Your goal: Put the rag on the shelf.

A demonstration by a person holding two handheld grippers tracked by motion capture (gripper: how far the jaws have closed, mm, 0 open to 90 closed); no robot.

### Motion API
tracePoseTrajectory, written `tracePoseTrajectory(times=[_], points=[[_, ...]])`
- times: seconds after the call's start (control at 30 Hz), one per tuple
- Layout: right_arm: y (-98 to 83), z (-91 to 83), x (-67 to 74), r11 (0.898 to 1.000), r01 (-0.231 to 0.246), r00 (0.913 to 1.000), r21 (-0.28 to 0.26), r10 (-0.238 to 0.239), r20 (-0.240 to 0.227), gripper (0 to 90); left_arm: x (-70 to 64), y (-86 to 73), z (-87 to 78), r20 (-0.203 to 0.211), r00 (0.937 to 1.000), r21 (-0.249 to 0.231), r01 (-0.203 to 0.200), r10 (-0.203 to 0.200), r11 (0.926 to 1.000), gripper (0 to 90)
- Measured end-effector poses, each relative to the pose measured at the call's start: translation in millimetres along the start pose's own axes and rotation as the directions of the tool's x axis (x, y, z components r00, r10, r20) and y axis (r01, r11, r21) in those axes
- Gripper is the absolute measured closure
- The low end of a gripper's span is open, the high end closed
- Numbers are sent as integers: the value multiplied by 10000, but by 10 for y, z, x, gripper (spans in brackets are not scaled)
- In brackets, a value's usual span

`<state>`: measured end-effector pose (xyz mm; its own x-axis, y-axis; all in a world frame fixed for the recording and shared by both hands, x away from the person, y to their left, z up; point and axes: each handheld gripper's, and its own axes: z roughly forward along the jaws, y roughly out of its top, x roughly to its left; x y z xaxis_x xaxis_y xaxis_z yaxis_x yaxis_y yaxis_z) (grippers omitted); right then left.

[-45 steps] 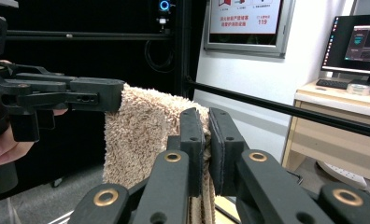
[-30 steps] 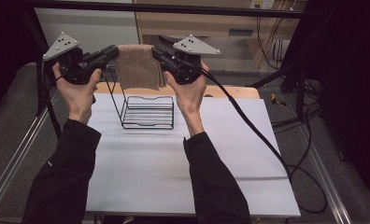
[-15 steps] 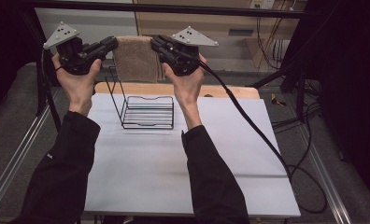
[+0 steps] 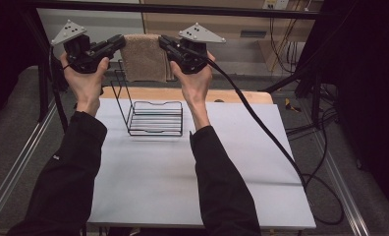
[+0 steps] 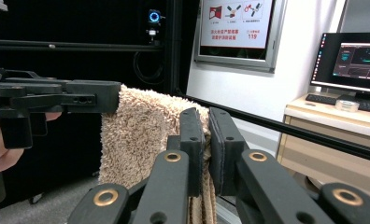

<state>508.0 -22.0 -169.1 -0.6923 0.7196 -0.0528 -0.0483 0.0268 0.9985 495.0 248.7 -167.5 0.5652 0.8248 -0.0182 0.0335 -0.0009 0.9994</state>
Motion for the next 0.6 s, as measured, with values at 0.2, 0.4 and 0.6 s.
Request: tracePoseTrajectory(times=[0.2, 0.4, 0.6], points=[[-23, 82, -21, 10000, 60, 10000, 66, -60, -4, 851, 69, -40, 50, -53, 10000, -3, -53, 53, 10000, 848], [-57, 143, -69, 9998, 89, 10000, 181, -89, 19, 851, 124, -83, 105, 52, 10000, -29, 50, -50, 10000, 848], [-101, 167, -70, 9989, 256, 9997, 384, -256, 9, 851, 146, -145, 113, 34, 10000, 157, 52, -53, 9999, 848]])
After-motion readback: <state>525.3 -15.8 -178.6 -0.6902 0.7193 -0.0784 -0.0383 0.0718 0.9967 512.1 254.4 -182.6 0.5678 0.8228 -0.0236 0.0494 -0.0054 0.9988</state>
